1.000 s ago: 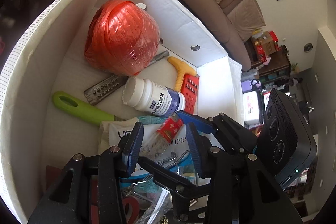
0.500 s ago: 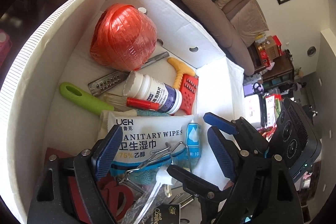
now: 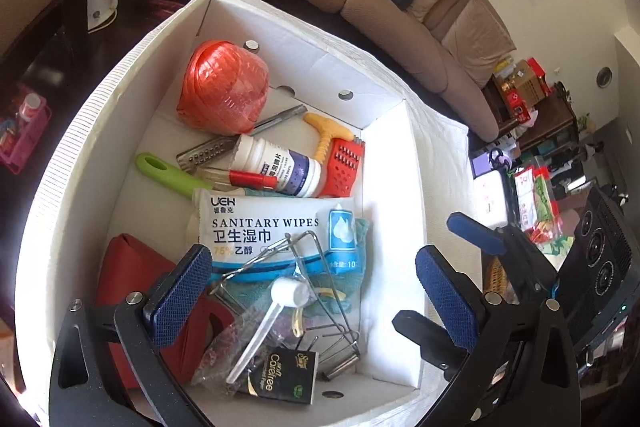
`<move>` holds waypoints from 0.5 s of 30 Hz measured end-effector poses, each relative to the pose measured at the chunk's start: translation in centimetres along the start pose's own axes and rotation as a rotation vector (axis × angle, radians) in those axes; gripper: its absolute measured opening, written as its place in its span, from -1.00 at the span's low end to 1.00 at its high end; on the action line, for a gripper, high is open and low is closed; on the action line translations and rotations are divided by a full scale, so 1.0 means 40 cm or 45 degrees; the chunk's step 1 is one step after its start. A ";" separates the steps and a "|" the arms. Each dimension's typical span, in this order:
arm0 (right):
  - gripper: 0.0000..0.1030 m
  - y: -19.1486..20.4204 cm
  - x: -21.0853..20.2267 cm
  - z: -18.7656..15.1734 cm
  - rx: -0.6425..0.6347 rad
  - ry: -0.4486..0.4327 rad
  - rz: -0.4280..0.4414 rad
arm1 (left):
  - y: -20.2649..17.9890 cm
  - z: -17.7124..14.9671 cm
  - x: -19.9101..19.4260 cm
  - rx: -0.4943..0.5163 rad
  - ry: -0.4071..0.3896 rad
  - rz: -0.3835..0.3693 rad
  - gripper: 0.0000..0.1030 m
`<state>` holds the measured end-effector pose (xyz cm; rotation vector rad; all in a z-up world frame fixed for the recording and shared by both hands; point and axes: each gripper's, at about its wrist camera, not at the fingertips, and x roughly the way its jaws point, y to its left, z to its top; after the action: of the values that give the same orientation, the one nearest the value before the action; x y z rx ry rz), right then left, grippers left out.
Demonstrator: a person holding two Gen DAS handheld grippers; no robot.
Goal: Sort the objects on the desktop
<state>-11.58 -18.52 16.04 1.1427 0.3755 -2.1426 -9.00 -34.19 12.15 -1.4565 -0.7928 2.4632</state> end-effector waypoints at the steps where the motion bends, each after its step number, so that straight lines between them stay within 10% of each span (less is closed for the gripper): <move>1: 1.00 -0.004 -0.020 -0.007 0.003 -0.010 -0.007 | -0.018 -0.008 -0.009 0.022 -0.007 0.014 1.00; 15: 1.00 -0.198 -0.270 -0.224 0.240 -0.096 -0.136 | -0.367 -0.186 -0.001 0.344 -0.127 0.250 1.00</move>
<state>-7.14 -3.37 19.22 1.1635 0.2076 -2.3474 -4.38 -19.19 17.03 -1.3792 -0.3258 2.6767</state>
